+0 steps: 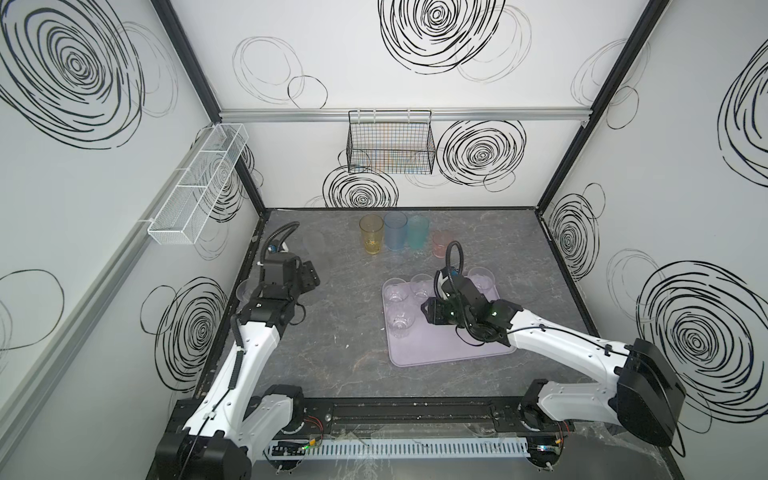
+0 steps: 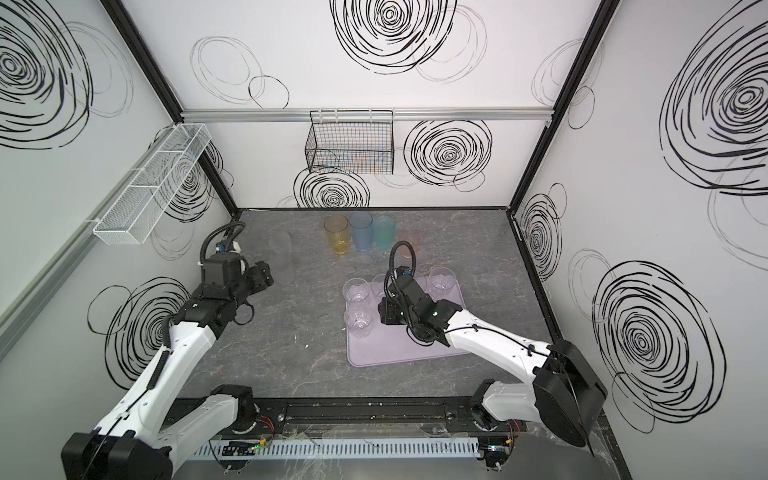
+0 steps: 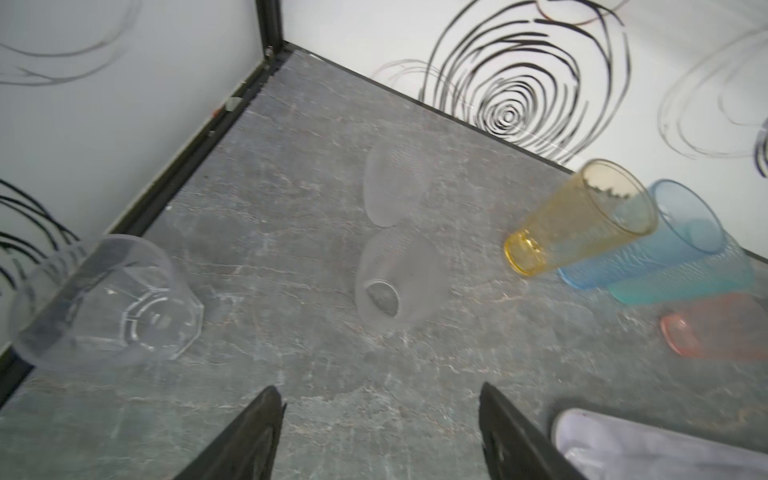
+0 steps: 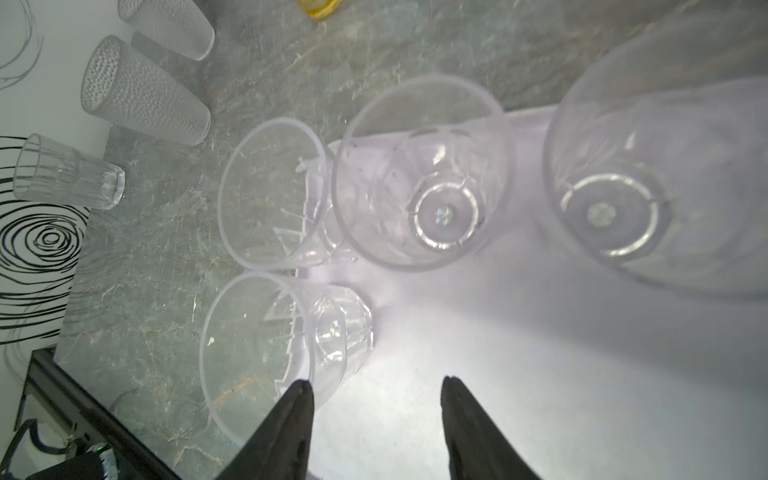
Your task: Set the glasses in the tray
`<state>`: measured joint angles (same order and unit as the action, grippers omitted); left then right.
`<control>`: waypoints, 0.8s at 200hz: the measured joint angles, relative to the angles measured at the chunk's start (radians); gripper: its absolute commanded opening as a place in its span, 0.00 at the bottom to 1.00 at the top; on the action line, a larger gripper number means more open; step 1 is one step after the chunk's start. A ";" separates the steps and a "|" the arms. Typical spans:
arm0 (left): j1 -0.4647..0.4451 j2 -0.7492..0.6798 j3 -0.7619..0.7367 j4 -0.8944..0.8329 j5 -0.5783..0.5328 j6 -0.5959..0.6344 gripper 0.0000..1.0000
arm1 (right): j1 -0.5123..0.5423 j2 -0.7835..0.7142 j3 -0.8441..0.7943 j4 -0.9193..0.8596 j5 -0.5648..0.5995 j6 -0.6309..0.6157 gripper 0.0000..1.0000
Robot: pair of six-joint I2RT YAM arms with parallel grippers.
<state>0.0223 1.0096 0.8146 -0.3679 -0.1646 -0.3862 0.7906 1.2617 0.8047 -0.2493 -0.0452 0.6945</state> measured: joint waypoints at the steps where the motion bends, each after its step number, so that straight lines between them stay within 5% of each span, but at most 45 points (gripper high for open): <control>1: 0.004 0.002 0.001 0.000 -0.001 0.002 0.75 | 0.000 0.000 0.002 -0.001 0.002 -0.002 0.55; 66: 0.169 0.171 0.011 0.013 -0.090 0.053 0.68 | 0.034 0.152 0.284 -0.011 0.006 -0.108 0.55; 160: 0.234 0.498 0.149 0.068 -0.168 0.100 0.67 | 0.071 0.229 0.308 0.033 -0.072 -0.134 0.55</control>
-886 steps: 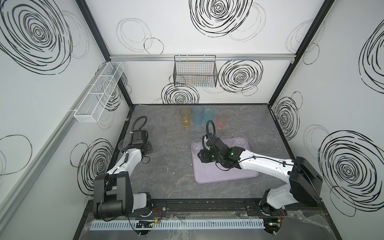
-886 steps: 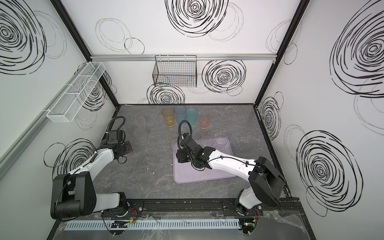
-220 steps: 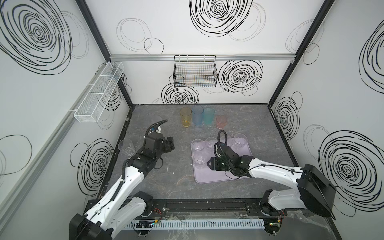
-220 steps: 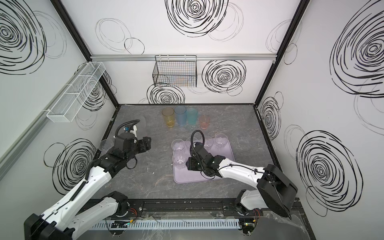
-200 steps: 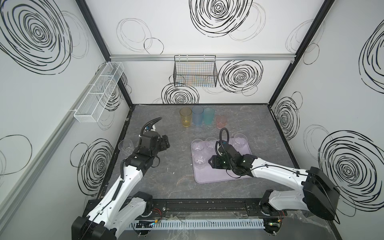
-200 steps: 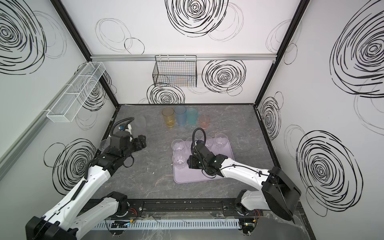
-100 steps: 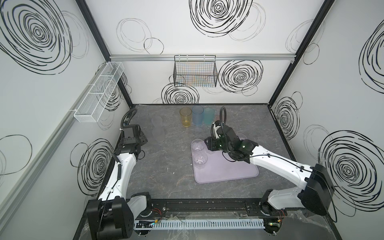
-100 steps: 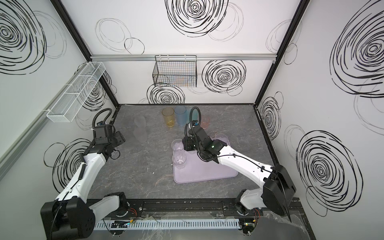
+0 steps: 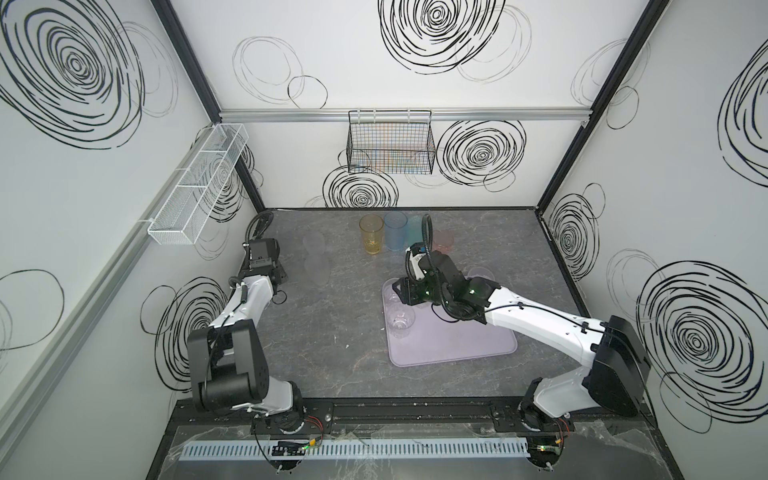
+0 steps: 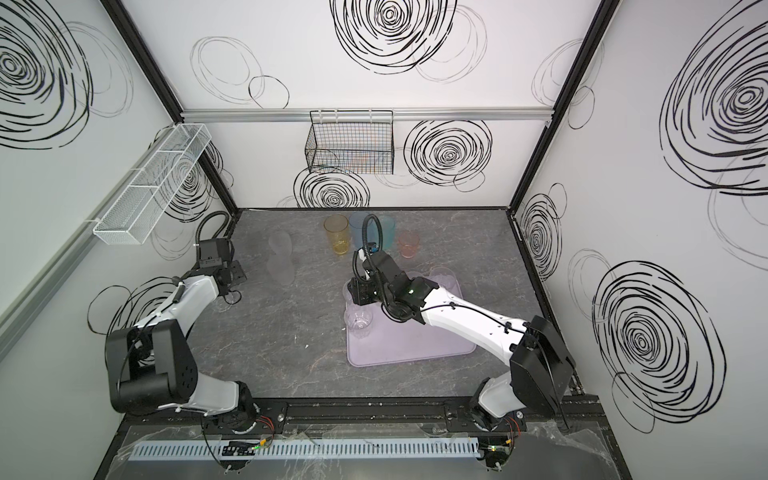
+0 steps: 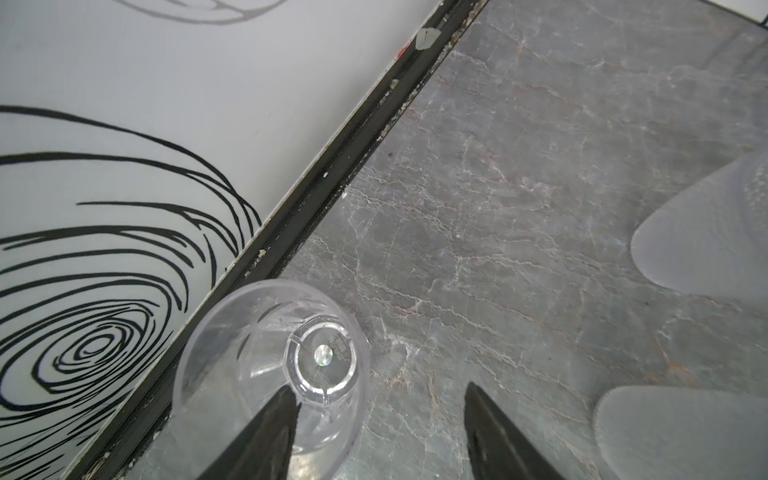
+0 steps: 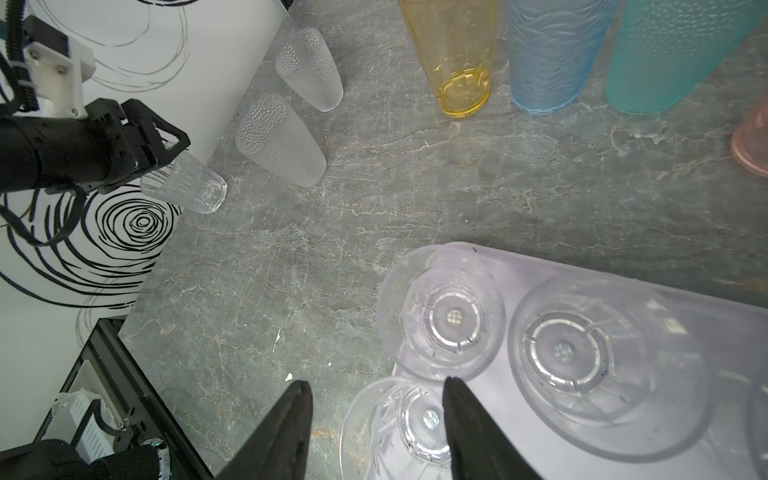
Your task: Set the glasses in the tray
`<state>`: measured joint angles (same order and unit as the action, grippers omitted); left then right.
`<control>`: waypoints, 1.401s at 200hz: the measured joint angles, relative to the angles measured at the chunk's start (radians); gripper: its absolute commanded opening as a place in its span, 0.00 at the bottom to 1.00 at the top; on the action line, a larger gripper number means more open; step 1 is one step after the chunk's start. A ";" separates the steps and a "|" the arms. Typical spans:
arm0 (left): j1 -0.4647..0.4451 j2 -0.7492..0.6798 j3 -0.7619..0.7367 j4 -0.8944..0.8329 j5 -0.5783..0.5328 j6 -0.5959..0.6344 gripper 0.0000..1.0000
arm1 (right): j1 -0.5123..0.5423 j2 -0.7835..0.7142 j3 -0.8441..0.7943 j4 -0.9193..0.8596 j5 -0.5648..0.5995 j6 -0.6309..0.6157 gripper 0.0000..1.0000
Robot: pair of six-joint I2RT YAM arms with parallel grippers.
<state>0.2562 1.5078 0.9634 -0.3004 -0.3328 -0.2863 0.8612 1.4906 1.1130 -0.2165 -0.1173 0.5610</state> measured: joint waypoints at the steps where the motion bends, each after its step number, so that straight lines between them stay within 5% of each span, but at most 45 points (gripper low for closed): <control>1: 0.001 0.005 0.003 0.002 -0.001 0.001 0.67 | 0.000 0.002 0.002 0.000 0.000 0.000 0.55; 98: 0.053 0.249 0.095 0.018 0.012 0.029 0.49 | 0.030 0.145 0.113 -0.015 -0.042 -0.020 0.55; 140: 0.053 0.250 0.095 0.032 0.032 0.030 0.23 | 0.046 0.164 0.134 -0.019 -0.041 -0.021 0.55; 171: 0.045 0.241 0.093 0.030 0.053 0.025 0.13 | 0.070 0.172 0.134 -0.023 -0.037 -0.019 0.55; 225: -0.021 0.115 0.050 -0.020 0.080 -0.006 0.00 | 0.118 0.185 0.136 -0.041 -0.013 -0.007 0.55; 280: -0.155 -0.270 -0.026 -0.116 0.122 -0.033 0.00 | 0.153 0.186 0.136 -0.072 0.031 0.008 0.55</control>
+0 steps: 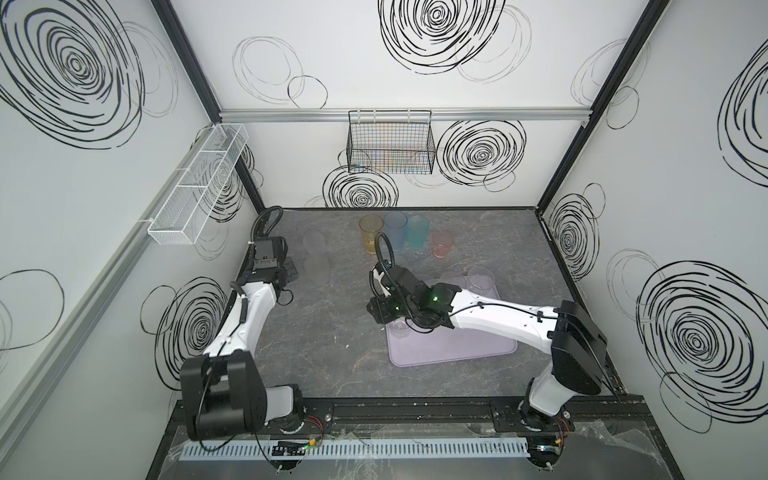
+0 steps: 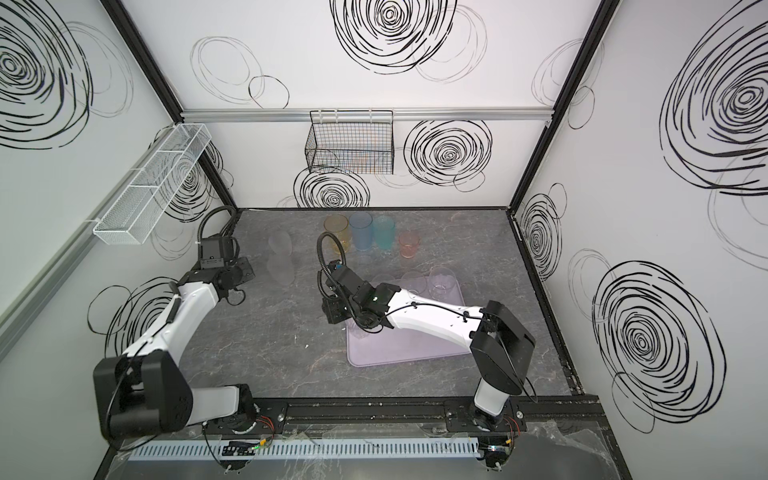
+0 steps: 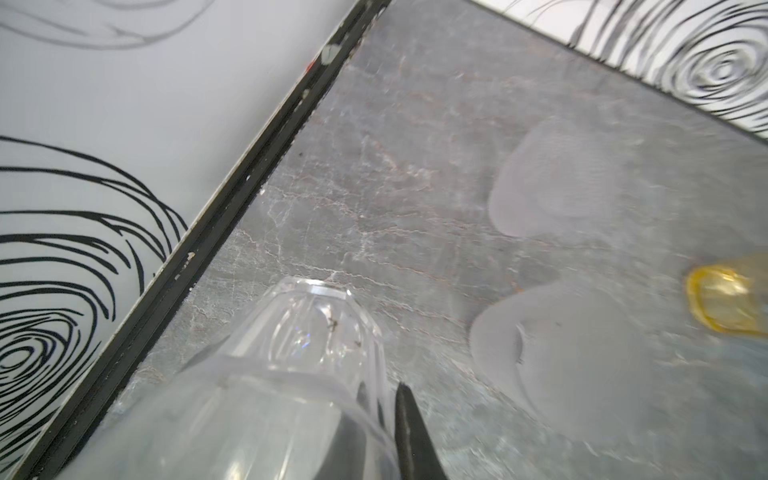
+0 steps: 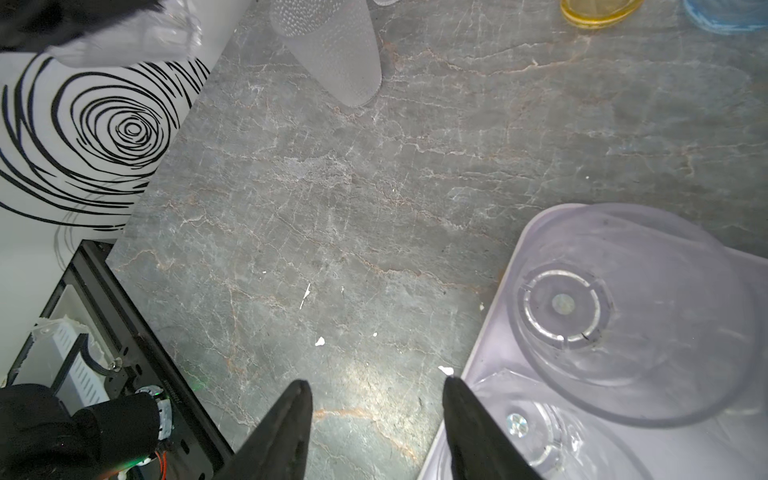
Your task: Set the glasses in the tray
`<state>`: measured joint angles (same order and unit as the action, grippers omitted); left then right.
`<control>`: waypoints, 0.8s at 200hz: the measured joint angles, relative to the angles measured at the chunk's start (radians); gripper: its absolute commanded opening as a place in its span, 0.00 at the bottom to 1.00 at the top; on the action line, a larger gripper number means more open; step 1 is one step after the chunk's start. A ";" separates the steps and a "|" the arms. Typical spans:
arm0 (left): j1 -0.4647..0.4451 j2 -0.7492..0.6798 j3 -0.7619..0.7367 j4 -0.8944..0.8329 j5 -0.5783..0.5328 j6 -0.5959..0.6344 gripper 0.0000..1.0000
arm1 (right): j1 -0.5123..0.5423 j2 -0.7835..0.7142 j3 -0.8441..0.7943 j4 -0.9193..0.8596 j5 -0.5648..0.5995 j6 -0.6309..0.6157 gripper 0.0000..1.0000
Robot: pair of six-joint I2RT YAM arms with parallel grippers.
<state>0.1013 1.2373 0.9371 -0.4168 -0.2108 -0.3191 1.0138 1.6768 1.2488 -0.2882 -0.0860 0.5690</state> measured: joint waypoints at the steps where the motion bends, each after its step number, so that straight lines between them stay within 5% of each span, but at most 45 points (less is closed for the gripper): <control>1: -0.005 -0.006 -0.001 -0.001 -0.002 0.000 0.00 | 0.000 0.000 0.000 0.000 0.000 0.000 0.55; 36: -0.264 -0.184 -0.067 -0.063 -0.036 -0.073 0.00 | -0.030 0.000 0.033 -0.043 0.021 0.000 0.55; 88: -0.673 -0.214 -0.170 -0.112 -0.058 -0.251 0.00 | -0.082 -0.062 -0.001 -0.055 0.046 0.016 0.55; 160: -0.858 -0.063 -0.292 -0.059 -0.034 -0.366 0.07 | -0.070 -0.123 -0.113 -0.045 0.042 0.065 0.55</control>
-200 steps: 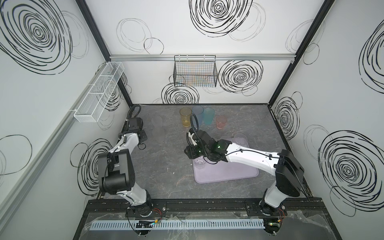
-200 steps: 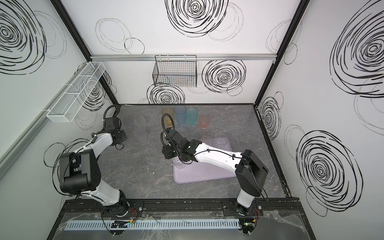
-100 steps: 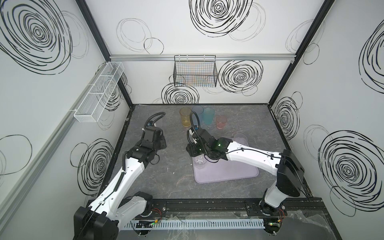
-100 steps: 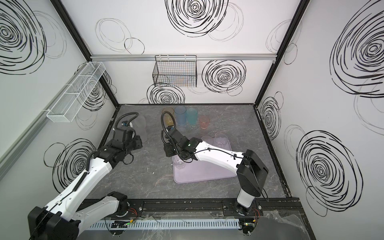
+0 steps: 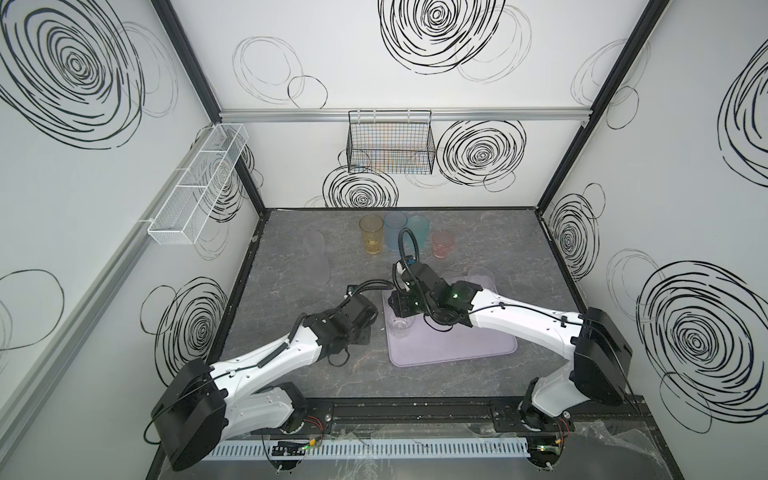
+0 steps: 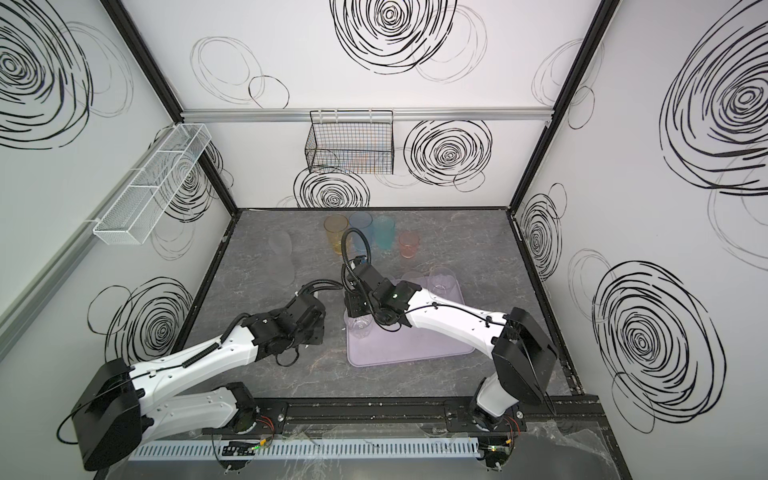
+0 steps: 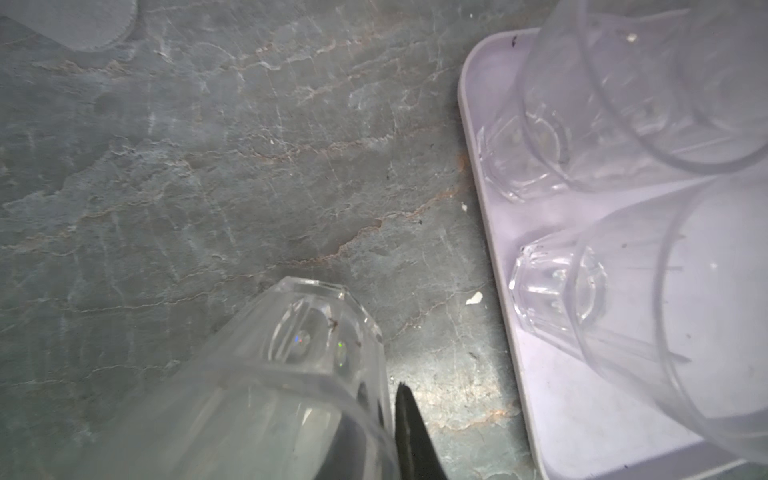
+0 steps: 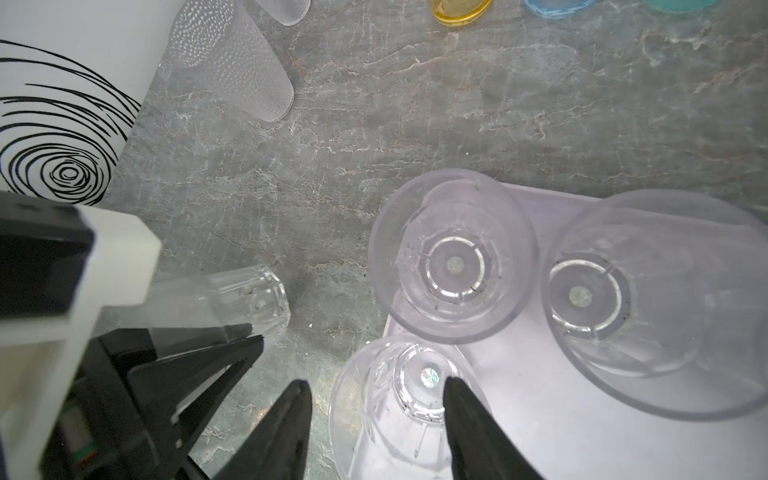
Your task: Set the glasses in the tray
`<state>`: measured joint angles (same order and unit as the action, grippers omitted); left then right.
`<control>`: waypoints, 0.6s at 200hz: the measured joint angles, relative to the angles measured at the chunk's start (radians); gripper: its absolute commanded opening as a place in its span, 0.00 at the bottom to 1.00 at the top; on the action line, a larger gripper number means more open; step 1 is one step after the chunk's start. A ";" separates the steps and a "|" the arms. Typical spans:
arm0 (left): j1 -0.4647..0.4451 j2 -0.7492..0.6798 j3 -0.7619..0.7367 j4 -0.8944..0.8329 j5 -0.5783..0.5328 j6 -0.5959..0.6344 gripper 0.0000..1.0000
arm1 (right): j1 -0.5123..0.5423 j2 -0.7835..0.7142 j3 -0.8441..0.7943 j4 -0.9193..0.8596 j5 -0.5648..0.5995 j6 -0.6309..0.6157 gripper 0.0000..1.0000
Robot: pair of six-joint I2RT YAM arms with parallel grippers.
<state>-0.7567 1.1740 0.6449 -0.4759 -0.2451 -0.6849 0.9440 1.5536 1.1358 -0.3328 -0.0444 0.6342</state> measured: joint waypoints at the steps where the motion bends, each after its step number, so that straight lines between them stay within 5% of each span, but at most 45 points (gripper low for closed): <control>1: 0.000 0.002 0.000 0.003 0.001 0.000 0.07 | 0.001 0.000 0.000 0.000 0.000 0.000 0.55; 120: 0.009 0.062 -0.032 0.143 0.079 0.027 0.30 | 0.013 0.000 -0.013 0.001 0.013 0.025 0.55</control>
<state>-0.7479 1.2358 0.6132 -0.3332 -0.1658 -0.6575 0.9573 1.5536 1.1233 -0.3317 -0.0311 0.6594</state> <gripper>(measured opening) 0.257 0.554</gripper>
